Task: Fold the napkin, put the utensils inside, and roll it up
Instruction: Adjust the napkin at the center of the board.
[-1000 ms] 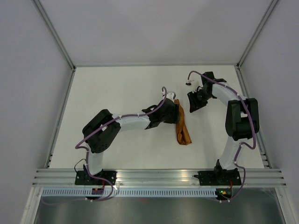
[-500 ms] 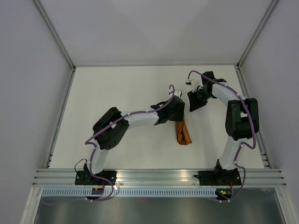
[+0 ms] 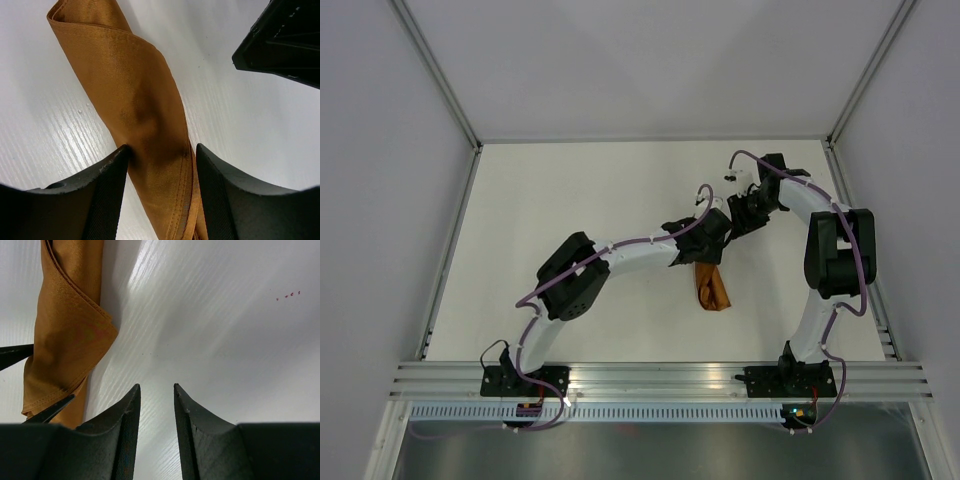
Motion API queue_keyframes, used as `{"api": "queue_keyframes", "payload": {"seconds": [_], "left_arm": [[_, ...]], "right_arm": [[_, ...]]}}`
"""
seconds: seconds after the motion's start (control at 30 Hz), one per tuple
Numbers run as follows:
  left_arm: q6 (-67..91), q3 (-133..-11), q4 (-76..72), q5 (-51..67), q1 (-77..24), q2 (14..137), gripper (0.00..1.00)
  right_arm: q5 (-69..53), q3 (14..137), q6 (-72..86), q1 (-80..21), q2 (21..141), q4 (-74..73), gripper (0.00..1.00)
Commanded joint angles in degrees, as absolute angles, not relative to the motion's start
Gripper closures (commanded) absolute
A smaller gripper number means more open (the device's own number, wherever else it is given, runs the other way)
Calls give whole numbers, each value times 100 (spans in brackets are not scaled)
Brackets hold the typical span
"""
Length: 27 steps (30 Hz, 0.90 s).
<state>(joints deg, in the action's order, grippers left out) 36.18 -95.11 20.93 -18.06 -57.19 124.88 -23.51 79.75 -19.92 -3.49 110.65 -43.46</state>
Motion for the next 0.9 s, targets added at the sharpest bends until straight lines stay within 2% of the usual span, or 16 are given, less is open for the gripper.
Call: {"api": "queue_keyframes", "payload": {"seconds": [0.0,0.37,0.47,0.57,0.6,0.67,0.7,0.8,0.87], "left_arm": [[3533,-9879,2584,-2056,-5765,12673,38],[3525,-10318,2988,-2127,-5818,13104,37],[3525,-10353,3041,-2153,-5818,13140,40],[3419,-10319,3041,-2110,-5818,13113,55],[3367,-10292,3024,-2075,-5810,13078,65],[3112,-10118,2927,-1821,-5783,13026,74],[2972,-9951,2535,-1628,-5731,12877,82],[2427,-9327,1735,-591,-5529,12614,97],[2015,-9020,1504,130,-5441,12560,98]], "right_arm": [[-2408,8051,-1986,-290,11092,-4263,61],[-2478,8130,-1986,-255,11127,-4307,62],[-2487,8130,-1986,-255,11136,-4298,61],[-2505,8121,-1960,-255,11171,-4289,62],[-2514,8112,-1969,-246,11171,-4280,62],[-2514,8086,-1977,-246,11180,-4272,62],[-2514,8060,-1978,-246,11180,-4254,62],[-2496,8007,-2030,-246,11136,-4237,62],[-2505,7972,-2065,-220,11092,-4219,63]]}}
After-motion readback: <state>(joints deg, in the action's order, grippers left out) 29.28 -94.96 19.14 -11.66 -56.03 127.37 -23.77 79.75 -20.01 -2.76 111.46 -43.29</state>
